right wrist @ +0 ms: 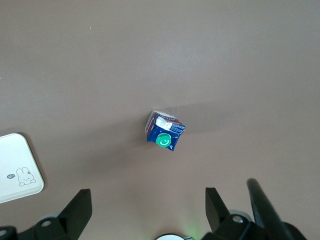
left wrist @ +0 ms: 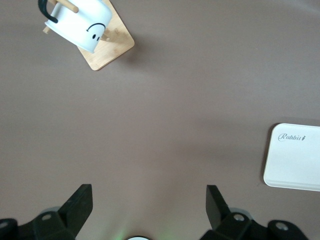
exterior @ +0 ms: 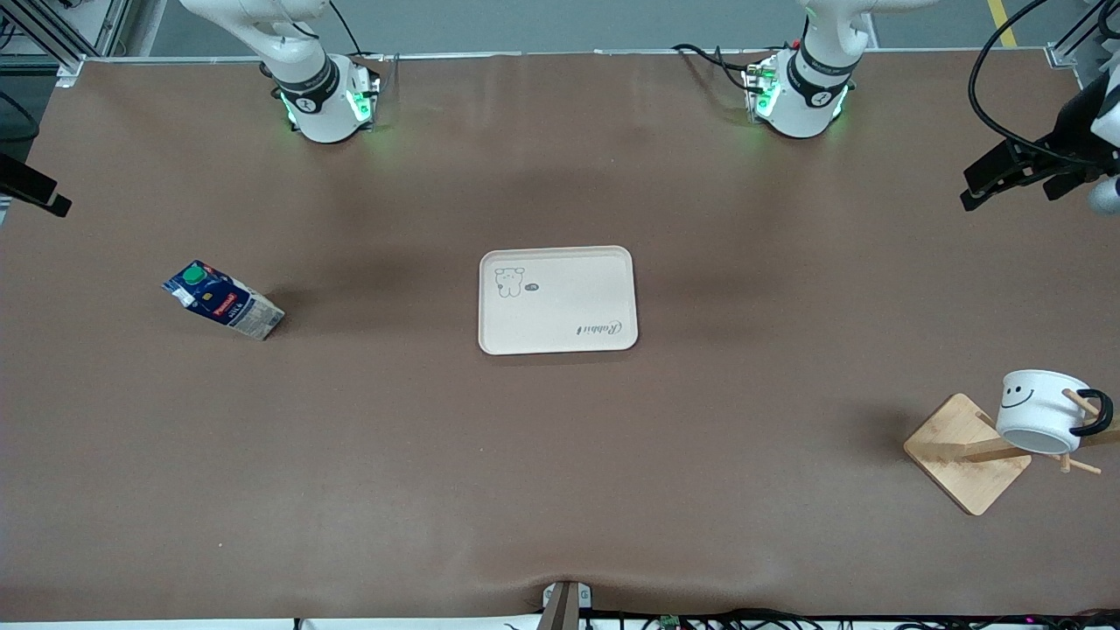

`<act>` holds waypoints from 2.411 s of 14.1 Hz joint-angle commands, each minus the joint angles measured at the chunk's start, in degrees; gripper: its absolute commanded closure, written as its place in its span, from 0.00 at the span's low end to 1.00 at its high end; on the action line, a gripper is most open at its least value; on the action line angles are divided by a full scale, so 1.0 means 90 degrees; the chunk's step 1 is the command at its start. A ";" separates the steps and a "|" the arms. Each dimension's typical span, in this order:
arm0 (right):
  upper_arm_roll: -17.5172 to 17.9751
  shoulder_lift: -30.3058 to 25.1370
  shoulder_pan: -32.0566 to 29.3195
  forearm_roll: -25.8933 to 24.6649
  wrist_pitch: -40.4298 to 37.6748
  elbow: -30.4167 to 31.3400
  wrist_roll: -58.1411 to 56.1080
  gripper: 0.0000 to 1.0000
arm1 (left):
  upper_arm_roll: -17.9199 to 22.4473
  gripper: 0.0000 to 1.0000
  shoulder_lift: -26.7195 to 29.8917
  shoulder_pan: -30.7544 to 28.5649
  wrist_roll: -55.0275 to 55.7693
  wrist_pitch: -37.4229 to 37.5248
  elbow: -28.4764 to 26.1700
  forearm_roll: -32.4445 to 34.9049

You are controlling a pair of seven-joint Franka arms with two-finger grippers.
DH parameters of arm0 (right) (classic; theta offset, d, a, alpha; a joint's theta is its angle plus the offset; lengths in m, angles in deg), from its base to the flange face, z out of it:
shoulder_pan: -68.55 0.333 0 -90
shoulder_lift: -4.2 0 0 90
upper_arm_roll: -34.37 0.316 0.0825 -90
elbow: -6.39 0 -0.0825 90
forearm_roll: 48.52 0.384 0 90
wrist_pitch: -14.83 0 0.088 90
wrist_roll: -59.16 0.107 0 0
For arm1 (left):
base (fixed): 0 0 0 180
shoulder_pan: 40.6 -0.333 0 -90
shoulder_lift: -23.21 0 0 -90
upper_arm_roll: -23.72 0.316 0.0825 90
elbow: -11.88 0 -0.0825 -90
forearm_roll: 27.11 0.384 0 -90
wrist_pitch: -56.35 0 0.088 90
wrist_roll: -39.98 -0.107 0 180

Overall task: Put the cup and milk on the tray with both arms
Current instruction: 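Move the left gripper toward the white mug on the wooden stand, then lower the left gripper and grasp the white mug's rim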

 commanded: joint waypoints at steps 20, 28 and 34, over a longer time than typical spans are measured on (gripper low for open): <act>0.0055 0.0157 -0.0144 0.0084 0.0104 -0.0160 0.0051 0.00 | -0.0083 0.00 0.0658 -0.1235 0.1246 -0.6937 -0.4642 -0.0053; 0.0055 0.0206 -0.0144 0.0084 0.0191 -0.0170 0.0051 0.00 | -0.0083 0.00 -0.0591 -0.1382 0.0818 -0.9047 -0.4585 0.0006; 0.0065 0.0206 -0.0105 0.0104 0.0543 -0.0170 0.0031 0.00 | -0.0083 0.00 -0.1052 -0.1684 -0.0141 -0.9284 -0.4175 0.0035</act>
